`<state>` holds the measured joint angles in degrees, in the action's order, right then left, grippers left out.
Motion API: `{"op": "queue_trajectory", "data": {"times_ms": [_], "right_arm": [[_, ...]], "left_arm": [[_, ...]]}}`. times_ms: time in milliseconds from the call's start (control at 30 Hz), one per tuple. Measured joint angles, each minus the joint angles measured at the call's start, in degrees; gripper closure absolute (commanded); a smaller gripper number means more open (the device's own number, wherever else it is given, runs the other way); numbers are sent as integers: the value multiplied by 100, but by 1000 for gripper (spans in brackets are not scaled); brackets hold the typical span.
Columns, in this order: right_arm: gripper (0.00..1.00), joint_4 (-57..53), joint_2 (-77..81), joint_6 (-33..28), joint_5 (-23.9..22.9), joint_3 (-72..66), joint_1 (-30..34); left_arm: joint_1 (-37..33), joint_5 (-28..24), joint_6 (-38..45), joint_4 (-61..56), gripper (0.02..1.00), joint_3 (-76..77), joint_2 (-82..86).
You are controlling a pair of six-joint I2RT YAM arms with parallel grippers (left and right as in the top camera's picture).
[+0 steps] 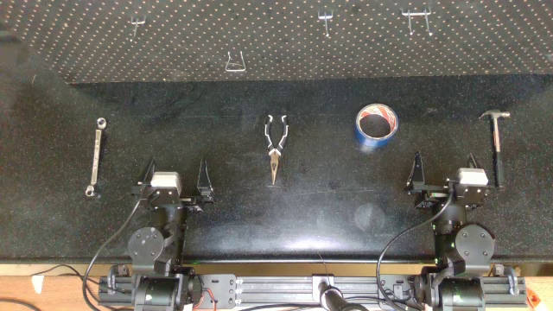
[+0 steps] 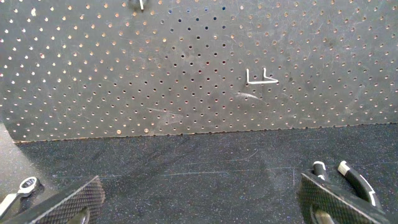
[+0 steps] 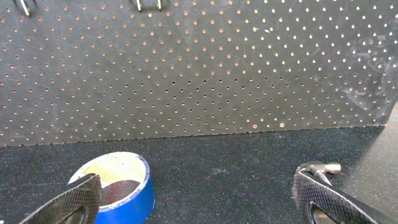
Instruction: Place Tools Onto Pegboard
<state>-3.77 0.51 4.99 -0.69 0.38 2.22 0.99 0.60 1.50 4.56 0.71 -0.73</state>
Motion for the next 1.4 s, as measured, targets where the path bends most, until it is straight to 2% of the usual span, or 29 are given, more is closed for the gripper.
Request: {"op": "queue_trajectory", "data": {"times_ms": [300, 1400], "right_arm": [[1, 0, 0, 0, 0, 0, 0], [1, 0, 0, 0, 0, 0, 0]], "left_arm": [[-96, -68, -568, 4, 23, 0, 0], [-96, -68, -588, 4, 23, 0, 0]]}}
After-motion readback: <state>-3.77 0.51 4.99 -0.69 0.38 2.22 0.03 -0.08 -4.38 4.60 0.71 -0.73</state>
